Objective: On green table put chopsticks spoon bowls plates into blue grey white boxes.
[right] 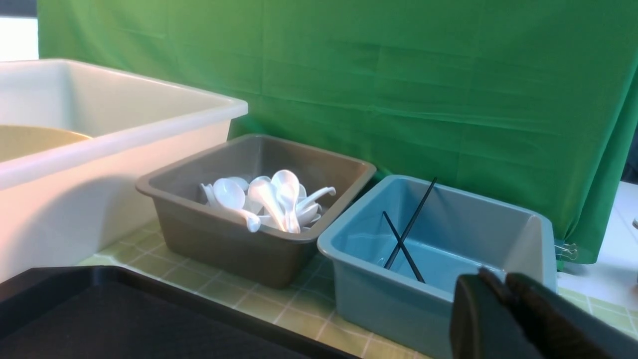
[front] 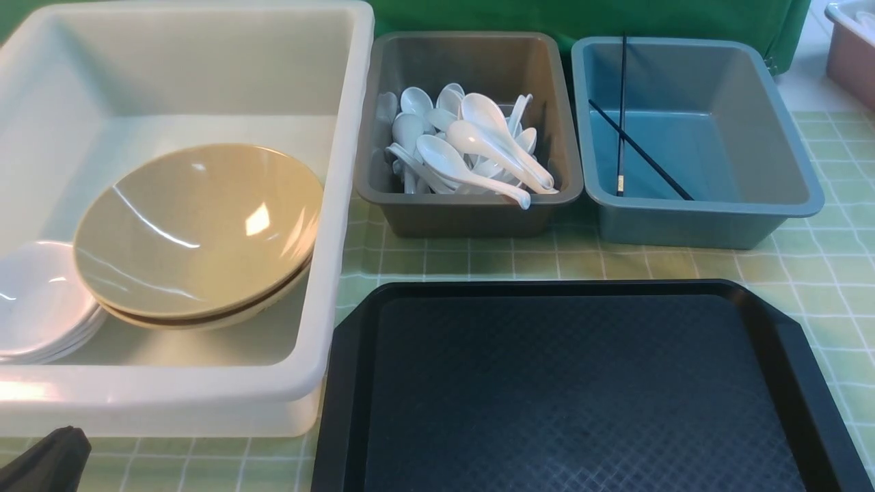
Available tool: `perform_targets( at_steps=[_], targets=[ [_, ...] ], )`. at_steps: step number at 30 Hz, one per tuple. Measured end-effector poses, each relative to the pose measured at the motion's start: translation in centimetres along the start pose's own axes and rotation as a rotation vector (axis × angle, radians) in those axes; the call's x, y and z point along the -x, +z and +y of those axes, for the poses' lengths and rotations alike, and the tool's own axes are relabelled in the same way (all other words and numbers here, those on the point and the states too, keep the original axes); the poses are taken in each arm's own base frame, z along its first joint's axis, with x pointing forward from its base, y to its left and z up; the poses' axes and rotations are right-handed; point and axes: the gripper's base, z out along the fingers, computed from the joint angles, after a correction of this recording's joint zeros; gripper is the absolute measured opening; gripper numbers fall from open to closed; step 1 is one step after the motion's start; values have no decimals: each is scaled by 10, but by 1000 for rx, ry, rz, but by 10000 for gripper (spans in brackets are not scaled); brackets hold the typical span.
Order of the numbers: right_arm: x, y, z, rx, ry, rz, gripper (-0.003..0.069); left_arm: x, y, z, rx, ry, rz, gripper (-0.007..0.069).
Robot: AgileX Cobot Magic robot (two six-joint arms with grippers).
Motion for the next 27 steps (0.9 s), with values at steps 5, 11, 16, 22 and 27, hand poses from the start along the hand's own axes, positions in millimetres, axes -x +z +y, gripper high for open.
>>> perform_targets(
  at_steps=[5,11,16,22,27],
  targets=[
    [0,0,0,0,0,0,73,0,0,1,17,-7,-2,-1],
    [0,0,0,0,0,0,78,0,0,1,17,-7,-2,-1],
    [1,-2,-2,-48,-4,-13,82,0,0,1,17,-8,-2,-1],
    [0,-4,-9,-208,-15,-5,89,0,0,1,17,-9,-3,-1],
    [0,-4,-13,-292,-20,2,92,0,0,1,17,-9,-3,-1]
  ],
)
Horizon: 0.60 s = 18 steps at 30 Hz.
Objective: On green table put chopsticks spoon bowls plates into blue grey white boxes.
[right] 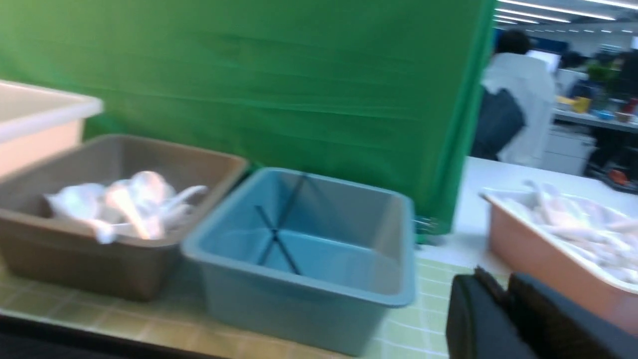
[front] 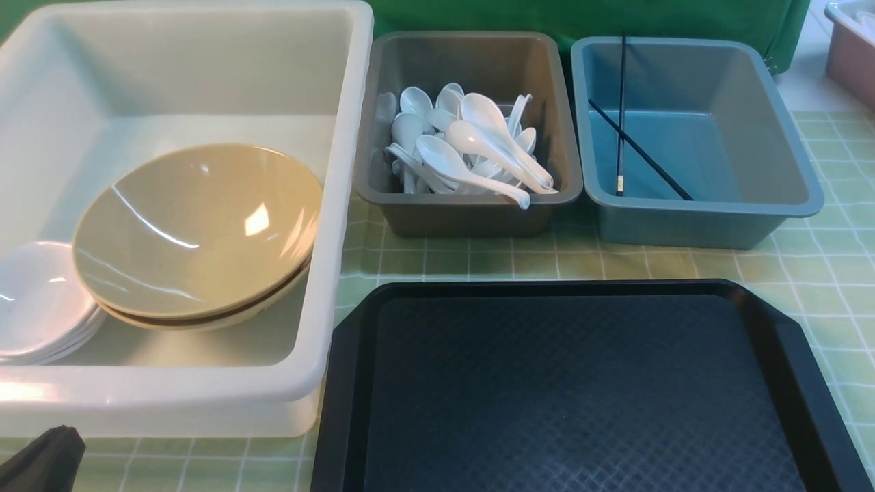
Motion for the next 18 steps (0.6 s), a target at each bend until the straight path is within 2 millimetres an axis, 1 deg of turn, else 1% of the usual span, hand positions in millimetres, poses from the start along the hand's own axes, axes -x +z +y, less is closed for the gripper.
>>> perform_targets(
  at_steps=[4,6,7,9,10,11,12,13,18],
  targets=[
    [-1,0,-3,-62,-18,14,98,0,0,0,0,1,0,-1],
    [-7,0,-3,-77,-28,61,99,0,0,0,0,1,0,-1],
    [-14,1,-3,-81,-29,96,99,0,0,0,0,1,0,-1],
    [-37,4,-1,-79,-22,183,101,0,0,0,0,1,0,-1],
    [-42,4,-1,-78,-20,200,101,0,0,0,0,1,0,-1],
    [-59,4,0,-68,-14,263,101,0,0,0,0,1,0,-1],
    [-72,4,2,-59,-9,317,104,0,0,0,0,1,0,-1],
    [-77,3,3,-53,-8,347,106,0,0,0,0,1,0,-1],
    [-79,2,4,-16,-49,389,110,0,0,0,0,0,0,-1]
  ],
)
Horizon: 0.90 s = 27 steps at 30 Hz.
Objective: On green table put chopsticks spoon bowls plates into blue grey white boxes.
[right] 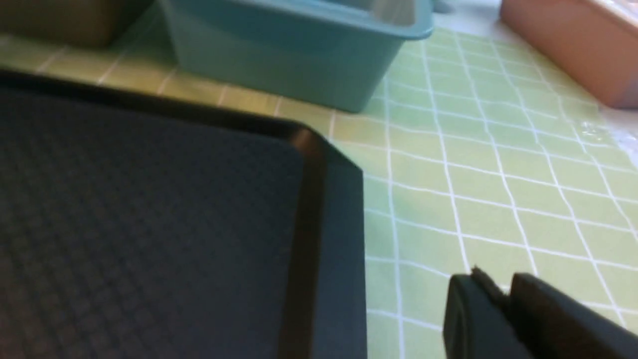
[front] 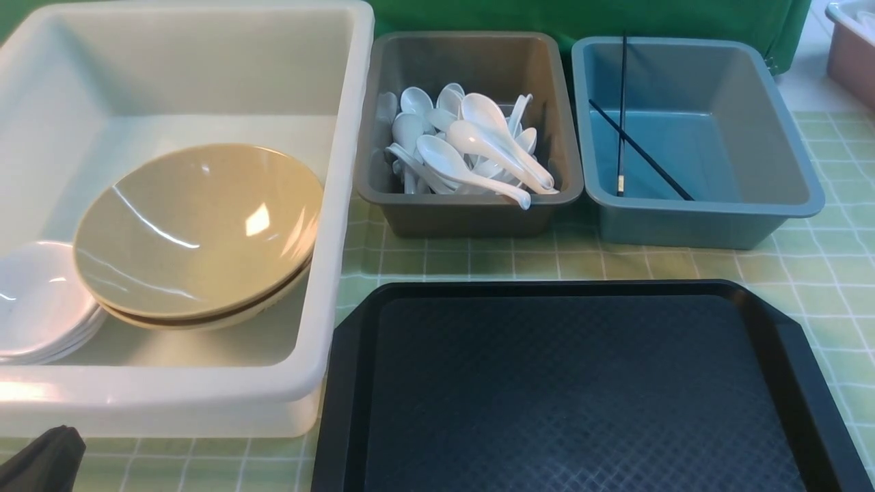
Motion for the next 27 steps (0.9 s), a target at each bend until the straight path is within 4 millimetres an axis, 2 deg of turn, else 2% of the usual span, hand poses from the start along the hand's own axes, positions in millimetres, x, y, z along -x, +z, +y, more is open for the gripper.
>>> perform_targets(
  at_steps=[27],
  targets=[
    [0,0,2,45,-28,-5,136,0,0,0,-1,0,-2,-1]
  ],
)
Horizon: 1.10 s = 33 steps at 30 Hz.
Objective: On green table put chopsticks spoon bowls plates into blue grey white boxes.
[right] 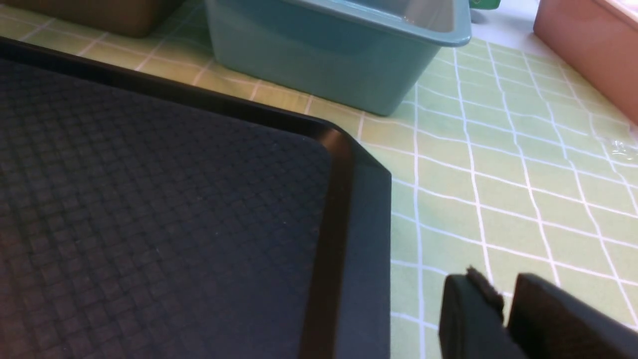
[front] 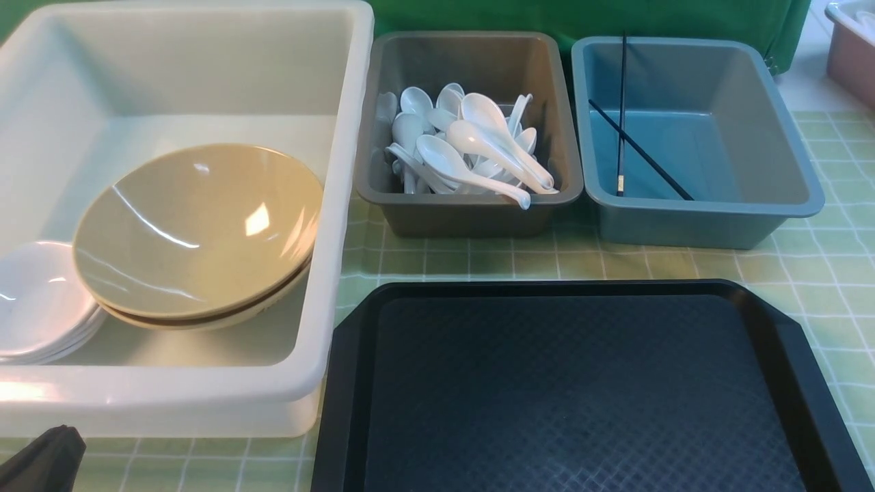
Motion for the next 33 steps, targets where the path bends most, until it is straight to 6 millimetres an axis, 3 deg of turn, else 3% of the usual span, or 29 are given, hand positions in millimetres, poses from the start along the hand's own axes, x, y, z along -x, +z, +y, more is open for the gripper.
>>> perform_targets(
  at_steps=[33],
  targets=[
    [0,0,0,1,0,1,163,0,0,0,0,0,0,-1]
  ],
)
